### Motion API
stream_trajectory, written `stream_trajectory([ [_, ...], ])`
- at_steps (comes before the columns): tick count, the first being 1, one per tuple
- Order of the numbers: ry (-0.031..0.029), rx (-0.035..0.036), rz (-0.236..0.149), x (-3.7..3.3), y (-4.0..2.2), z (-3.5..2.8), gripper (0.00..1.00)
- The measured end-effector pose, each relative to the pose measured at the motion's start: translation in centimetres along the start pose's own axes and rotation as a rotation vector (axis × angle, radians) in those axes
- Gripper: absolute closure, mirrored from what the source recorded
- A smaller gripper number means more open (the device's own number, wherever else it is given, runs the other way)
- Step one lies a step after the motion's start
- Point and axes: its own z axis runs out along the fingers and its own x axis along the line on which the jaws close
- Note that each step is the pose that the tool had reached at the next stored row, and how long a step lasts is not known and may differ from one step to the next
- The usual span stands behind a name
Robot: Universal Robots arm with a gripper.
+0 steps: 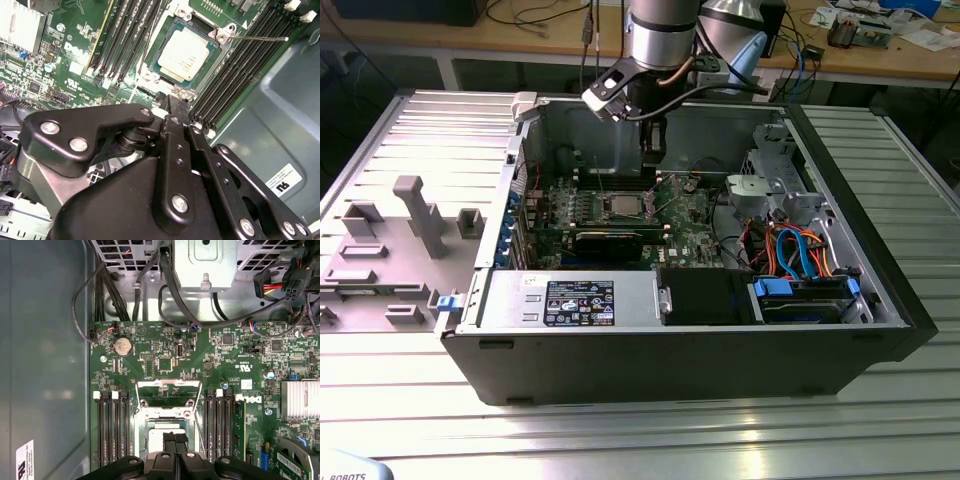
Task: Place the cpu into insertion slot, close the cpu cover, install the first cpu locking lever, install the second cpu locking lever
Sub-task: 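Close the cpu cover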
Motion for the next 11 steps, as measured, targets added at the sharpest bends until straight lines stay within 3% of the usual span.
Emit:
stream_trajectory([
  [11,0.0000,0.0000,0.000,0.00,0.70,0.00,0.89],
])
